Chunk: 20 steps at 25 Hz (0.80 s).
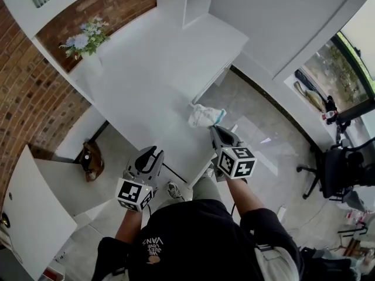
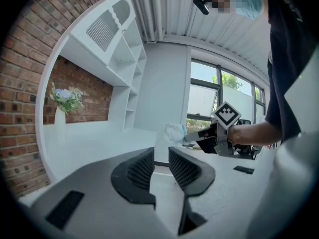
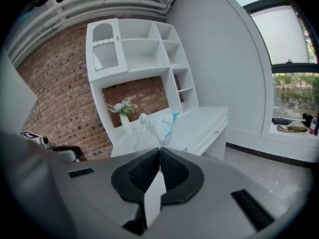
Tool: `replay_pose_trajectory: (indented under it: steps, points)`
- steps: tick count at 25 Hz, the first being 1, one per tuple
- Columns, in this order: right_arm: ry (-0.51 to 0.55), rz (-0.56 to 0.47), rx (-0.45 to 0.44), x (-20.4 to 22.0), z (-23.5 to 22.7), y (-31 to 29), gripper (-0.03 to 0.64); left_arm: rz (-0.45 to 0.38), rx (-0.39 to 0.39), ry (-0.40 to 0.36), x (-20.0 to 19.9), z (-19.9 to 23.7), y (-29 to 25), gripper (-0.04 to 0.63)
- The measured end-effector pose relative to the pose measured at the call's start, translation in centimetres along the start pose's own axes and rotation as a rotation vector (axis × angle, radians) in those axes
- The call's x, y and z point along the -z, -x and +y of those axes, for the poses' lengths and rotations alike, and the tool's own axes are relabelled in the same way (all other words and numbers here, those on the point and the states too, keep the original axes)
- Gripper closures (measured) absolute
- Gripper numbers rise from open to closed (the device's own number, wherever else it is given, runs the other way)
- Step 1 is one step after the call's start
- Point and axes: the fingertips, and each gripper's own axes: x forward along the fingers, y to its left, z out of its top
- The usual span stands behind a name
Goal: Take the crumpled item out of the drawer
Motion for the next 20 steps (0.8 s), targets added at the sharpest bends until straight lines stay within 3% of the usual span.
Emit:
replay_pose_trajectory:
  steps: [8, 20]
  points:
    - [0.005, -0.099, -0.048, -2.8, 0.5, 5.2, 0.611, -0.011, -0.036, -0.032, -1.6, -1.9, 0.5, 0.583]
    - [0.045, -0.121, -0.127, -3.7, -2.1, 12.7, 0.611, -0.037, -0.106, -0.027, -3.6, -8.6, 0.0, 0.589]
